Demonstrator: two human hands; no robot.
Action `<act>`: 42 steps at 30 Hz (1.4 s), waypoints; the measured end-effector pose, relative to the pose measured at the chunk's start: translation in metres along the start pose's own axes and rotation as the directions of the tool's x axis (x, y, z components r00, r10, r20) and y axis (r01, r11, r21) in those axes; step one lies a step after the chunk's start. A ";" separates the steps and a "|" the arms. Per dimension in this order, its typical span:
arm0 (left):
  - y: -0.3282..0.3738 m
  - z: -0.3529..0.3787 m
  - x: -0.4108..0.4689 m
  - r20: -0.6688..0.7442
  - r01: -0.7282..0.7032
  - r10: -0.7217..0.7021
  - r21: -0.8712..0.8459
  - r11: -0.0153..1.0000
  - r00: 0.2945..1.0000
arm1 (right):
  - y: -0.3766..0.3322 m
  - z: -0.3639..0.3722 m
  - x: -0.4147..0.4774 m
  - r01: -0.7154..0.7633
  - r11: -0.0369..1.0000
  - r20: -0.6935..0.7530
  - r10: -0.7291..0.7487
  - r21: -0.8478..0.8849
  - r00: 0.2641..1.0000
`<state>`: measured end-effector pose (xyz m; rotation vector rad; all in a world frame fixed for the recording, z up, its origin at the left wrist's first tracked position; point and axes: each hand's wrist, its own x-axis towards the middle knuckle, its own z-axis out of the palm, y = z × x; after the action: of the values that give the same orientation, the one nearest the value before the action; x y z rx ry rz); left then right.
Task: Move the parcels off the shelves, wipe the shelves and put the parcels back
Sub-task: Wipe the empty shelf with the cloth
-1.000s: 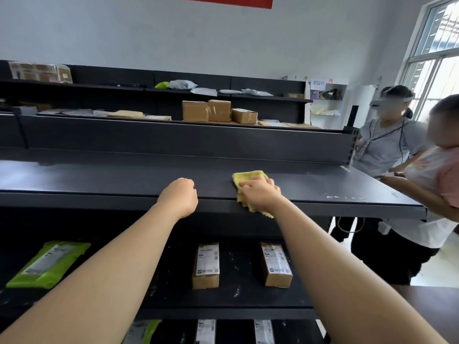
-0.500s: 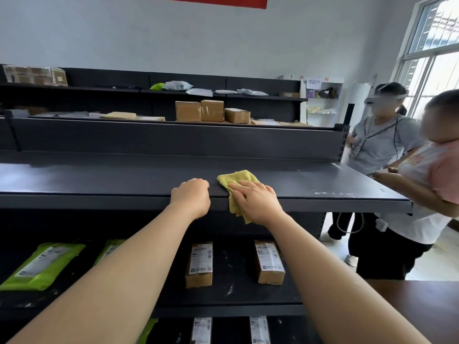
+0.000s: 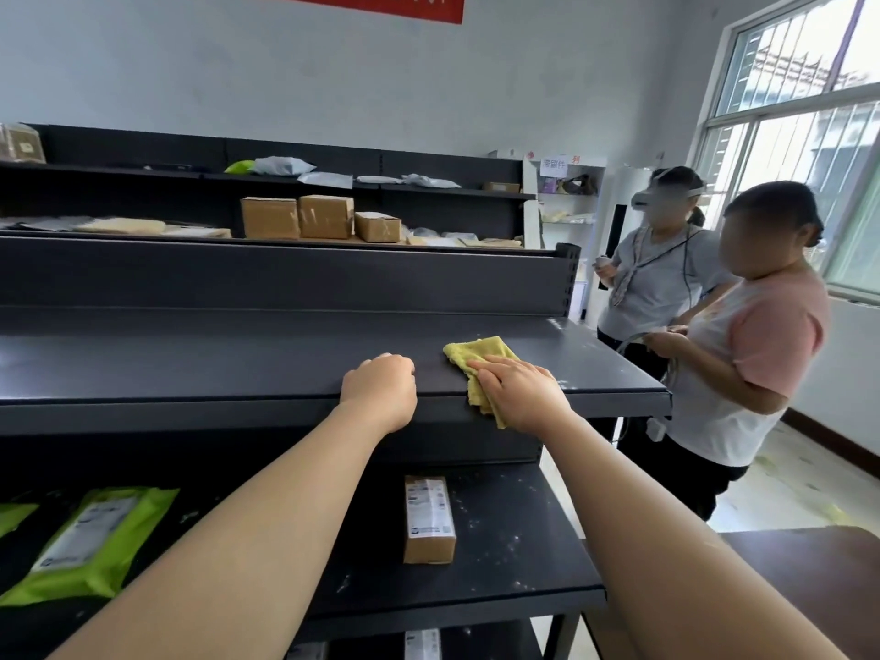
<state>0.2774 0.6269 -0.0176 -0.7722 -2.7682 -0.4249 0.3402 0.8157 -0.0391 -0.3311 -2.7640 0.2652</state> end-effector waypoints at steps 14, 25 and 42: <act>0.072 0.030 0.024 -0.070 0.142 -0.140 0.016 0.990 0.988 | 0.133 -0.044 0.015 -0.081 0.993 0.149 0.093 -0.084 0.984; 0.067 0.024 0.039 0.012 0.186 -0.187 0.032 0.982 0.982 | 0.122 -0.043 0.045 0.005 1.000 0.300 -0.006 0.004 0.954; 0.038 0.026 0.096 0.131 0.180 -0.192 0.095 0.979 0.973 | 0.080 -0.001 0.146 -0.040 0.999 0.371 0.037 0.002 0.928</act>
<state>0.2140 0.7112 -0.0053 -0.5447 -2.9816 -0.2978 0.2229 0.9304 -0.0104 -0.3658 -3.1301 0.3870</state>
